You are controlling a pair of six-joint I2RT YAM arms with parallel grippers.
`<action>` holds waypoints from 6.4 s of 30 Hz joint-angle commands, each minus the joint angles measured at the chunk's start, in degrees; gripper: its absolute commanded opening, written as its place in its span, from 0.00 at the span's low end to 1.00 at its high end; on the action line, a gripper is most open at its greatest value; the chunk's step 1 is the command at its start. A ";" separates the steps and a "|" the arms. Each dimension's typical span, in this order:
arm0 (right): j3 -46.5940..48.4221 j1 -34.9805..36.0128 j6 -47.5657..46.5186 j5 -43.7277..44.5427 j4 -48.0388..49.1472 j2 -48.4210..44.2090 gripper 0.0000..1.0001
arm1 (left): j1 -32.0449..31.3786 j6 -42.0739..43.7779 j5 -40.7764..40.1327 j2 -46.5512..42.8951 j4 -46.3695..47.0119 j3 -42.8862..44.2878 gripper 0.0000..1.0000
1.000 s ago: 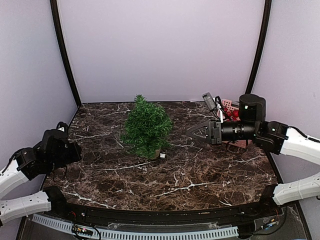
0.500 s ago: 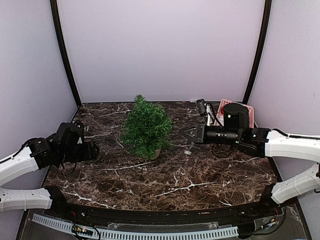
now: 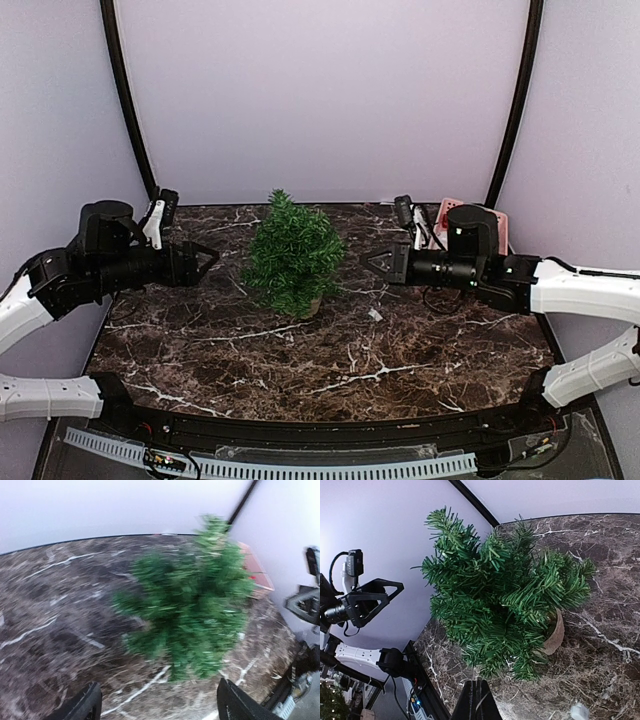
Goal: Decorate the small christmas tree
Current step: Place the side of the string light at the center of the board, then place the side of the string light on the branch.
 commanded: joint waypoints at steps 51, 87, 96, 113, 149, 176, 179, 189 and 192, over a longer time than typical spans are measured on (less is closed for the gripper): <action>20.53 6.26 -9.54 -29.09 1.59 5.56 0.00 | -15.97 6.61 40.69 29.96 45.74 4.93 0.43; 21.60 7.13 -12.99 -13.61 -10.86 8.28 0.00 | -16.28 12.33 15.66 14.89 28.62 0.51 0.00; 23.26 11.25 -10.64 -7.50 -7.36 16.34 0.00 | -16.01 12.20 -0.95 9.48 16.04 -2.27 0.00; 18.60 13.80 -3.13 -1.49 1.94 24.52 0.00 | -6.70 7.92 -1.71 7.50 18.55 -11.09 0.00; 7.85 15.12 2.25 17.95 4.73 15.97 0.00 | -4.68 12.20 1.64 26.50 24.83 -5.87 0.37; 5.58 17.14 0.80 14.35 7.32 14.28 0.00 | -4.65 3.12 13.92 22.71 28.45 -11.82 0.62; 5.76 17.79 0.04 13.10 7.57 14.51 0.00 | -4.59 3.02 13.42 24.03 28.60 -11.37 0.50; 7.55 20.30 -1.26 11.49 6.39 16.61 0.00 | -4.65 2.30 12.12 25.68 28.04 -11.32 0.26; 9.01 21.26 -2.17 10.45 5.79 18.06 0.00 | -4.64 2.30 11.58 25.42 28.07 -11.50 0.19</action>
